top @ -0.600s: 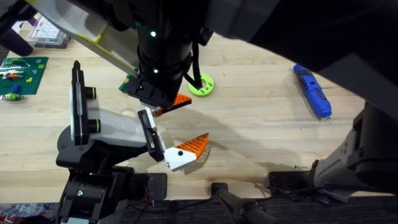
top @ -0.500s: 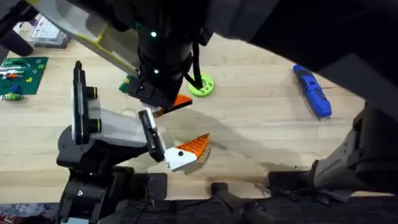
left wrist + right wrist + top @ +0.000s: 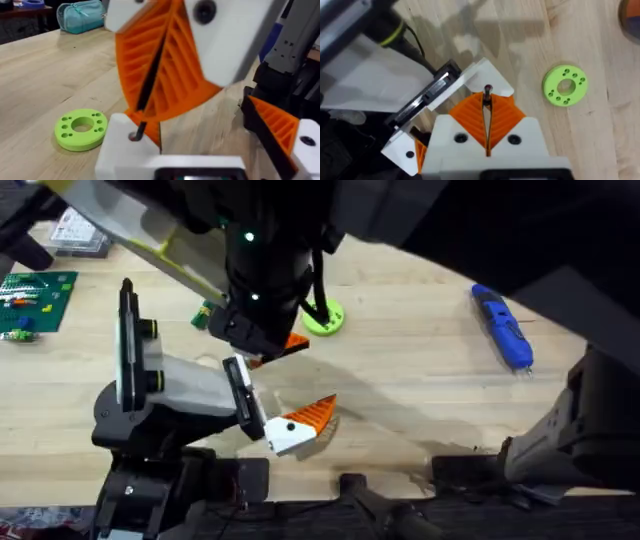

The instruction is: Pick up the gripper from the table and insert it into the empty holder that is missing its gripper. Then pick up a screw, insert it into the mounting hole, and use the screwdriver to tighten it. Finally, clean up the table by picking up the vegetable and placing it into the bucket.

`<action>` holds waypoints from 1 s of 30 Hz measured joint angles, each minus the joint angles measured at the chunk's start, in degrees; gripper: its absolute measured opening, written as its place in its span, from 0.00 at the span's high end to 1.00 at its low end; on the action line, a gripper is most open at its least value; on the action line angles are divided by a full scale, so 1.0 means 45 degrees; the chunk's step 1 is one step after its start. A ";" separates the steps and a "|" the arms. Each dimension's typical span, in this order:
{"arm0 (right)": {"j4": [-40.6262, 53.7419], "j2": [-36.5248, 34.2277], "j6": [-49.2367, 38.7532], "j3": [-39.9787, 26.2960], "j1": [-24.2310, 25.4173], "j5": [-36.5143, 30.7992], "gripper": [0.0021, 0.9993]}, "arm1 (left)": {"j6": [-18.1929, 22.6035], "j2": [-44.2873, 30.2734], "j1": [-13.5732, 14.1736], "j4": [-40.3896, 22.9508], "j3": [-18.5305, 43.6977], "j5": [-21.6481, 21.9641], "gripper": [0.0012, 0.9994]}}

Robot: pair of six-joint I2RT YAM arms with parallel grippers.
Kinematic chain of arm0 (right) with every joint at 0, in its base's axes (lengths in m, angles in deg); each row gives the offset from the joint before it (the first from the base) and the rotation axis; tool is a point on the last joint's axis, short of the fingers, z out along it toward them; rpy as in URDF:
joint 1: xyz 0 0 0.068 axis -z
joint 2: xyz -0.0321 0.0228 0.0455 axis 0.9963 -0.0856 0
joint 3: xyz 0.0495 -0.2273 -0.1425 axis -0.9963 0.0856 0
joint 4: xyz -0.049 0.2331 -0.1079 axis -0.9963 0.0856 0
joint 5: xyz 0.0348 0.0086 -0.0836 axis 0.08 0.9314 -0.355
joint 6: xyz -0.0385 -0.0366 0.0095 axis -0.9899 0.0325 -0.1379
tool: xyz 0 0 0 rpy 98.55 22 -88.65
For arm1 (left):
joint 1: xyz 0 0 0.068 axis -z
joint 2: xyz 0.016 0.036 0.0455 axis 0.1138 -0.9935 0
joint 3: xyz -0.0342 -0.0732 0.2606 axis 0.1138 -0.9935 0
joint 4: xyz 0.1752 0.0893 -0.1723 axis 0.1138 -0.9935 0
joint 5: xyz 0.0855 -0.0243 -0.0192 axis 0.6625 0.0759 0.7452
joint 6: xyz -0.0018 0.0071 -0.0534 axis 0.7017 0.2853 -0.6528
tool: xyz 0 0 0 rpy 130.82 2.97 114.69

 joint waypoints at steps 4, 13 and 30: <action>0.0248 0.0000 0.0000 0.0000 0.0000 0.0000 0.99 | 0.0000 0.0002 0.0000 0.0000 0.0000 -0.0002 0.01; 0.0158 0.0000 0.0003 0.0000 0.0000 0.0000 0.99 | 0.0000 0.0003 0.0003 0.0000 0.0000 0.0000 0.01; -0.0061 0.0000 0.0002 0.0000 0.0000 0.0000 0.99 | 0.0000 0.0000 0.0003 0.0000 0.0000 0.0000 0.01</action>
